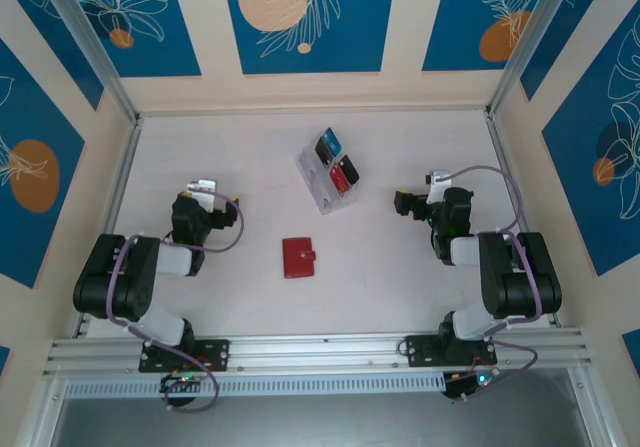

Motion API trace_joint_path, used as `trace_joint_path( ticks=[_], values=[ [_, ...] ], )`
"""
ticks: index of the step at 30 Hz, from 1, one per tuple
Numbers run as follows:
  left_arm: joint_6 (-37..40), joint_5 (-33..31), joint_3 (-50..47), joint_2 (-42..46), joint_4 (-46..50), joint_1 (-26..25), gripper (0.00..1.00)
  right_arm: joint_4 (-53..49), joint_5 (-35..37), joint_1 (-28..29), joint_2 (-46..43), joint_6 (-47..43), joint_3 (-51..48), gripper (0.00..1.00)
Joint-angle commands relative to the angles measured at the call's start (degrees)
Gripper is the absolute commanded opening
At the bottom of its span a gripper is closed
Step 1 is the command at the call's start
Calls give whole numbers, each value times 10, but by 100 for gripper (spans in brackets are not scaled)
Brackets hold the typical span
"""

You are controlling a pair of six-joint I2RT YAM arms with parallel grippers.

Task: Put the credit cards into the card holder
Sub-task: Open the button on the card holder.

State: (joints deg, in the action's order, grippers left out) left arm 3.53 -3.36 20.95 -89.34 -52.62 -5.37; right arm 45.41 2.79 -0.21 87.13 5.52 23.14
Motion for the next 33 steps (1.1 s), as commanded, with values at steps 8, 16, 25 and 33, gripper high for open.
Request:
trace_joint_path(
  ticks=[8, 16, 25, 33],
  values=[
    [8, 10, 6, 1, -4, 5, 100, 5, 6, 3, 1, -4, 9, 99],
    [8, 10, 7, 1, -3, 5, 100, 4, 6, 3, 1, -5, 10, 99],
    [-2, -14, 5, 1, -7, 6, 100, 4, 0, 0, 1, -2, 9, 99],
    [-35, -99, -12, 1, -40, 7, 100, 2, -9, -5, 2, 1, 11, 99]
  ],
)
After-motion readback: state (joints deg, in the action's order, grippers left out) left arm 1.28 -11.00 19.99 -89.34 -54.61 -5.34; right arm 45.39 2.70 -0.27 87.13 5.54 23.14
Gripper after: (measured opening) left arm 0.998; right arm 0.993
